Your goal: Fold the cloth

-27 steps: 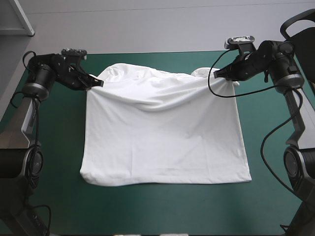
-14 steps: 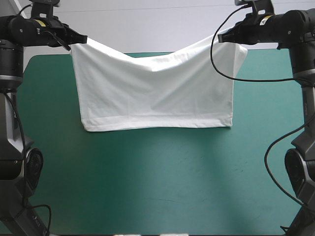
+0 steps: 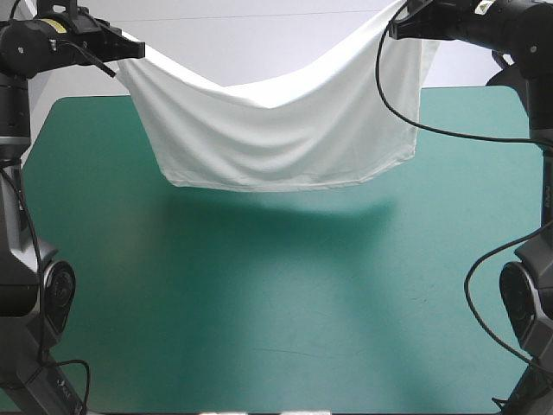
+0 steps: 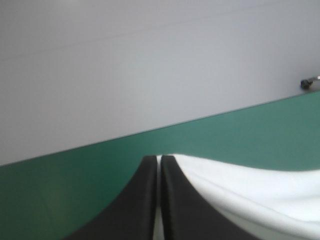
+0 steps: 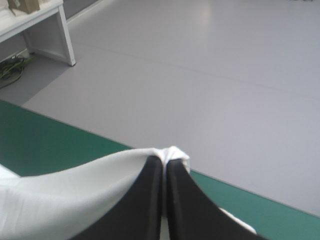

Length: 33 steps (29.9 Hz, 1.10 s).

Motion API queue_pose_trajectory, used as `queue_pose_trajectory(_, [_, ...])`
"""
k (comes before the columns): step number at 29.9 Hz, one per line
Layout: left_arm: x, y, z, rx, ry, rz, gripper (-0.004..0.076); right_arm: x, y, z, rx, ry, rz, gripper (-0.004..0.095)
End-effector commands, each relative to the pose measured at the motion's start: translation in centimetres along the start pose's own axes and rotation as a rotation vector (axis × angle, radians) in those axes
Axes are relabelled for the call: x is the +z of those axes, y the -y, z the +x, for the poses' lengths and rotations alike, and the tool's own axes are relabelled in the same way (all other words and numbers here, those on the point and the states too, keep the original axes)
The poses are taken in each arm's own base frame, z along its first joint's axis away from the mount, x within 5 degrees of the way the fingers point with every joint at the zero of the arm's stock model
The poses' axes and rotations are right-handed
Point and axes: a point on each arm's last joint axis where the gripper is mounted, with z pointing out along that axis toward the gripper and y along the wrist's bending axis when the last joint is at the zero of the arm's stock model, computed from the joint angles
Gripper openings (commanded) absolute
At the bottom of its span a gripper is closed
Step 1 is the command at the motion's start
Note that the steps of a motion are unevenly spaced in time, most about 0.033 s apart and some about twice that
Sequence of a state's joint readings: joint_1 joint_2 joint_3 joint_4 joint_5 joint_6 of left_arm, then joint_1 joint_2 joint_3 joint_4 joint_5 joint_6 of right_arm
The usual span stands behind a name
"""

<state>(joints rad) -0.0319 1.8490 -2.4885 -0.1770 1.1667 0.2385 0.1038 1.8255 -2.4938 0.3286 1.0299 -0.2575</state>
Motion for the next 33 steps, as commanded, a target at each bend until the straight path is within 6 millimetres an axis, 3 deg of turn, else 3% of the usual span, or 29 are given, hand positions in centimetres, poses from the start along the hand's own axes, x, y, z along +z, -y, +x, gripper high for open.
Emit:
queue_pose_trajectory(1, [-2.4,0.0,-2.8,0.007,0.265,-0.041,0.0019,-2.2,0.0,-3.2,-0.047,0.276,0.060,-0.0017])
queue_pose_trajectory(8, [-0.8,-0.7,-4.0,0.002,0.435,-0.083,0.0020,0.6,1.3,-3.4,-0.022,0.433,0.109,-0.0017])
queue_pose_trajectory(13, [1.1,-0.9,-3.8,0.018,0.460,-0.086,0.0019,3.1,1.9,-2.3,0.015,0.424,0.096,-0.0017])
queue_pose_trajectory(19, [3.4,-0.4,-1.1,0.057,0.188,-0.008,0.0019,4.6,1.3,0.6,0.027,0.122,0.003,-0.0017])
queue_pose_trajectory(25, [5.4,0.1,2.3,0.049,-0.127,0.082,0.0019,5.8,1.4,4.8,0.097,-0.267,-0.004,-0.0017])
queue_pose_trajectory(30, [6.9,0.2,4.8,-0.010,-0.292,0.107,0.0019,6.8,1.8,7.3,0.159,-0.382,0.032,-0.0017])
queue_pose_trajectory(33, [7.2,0.5,7.0,-0.020,-0.397,0.117,0.0019,6.5,1.6,9.9,0.179,-0.496,0.023,-0.0017])
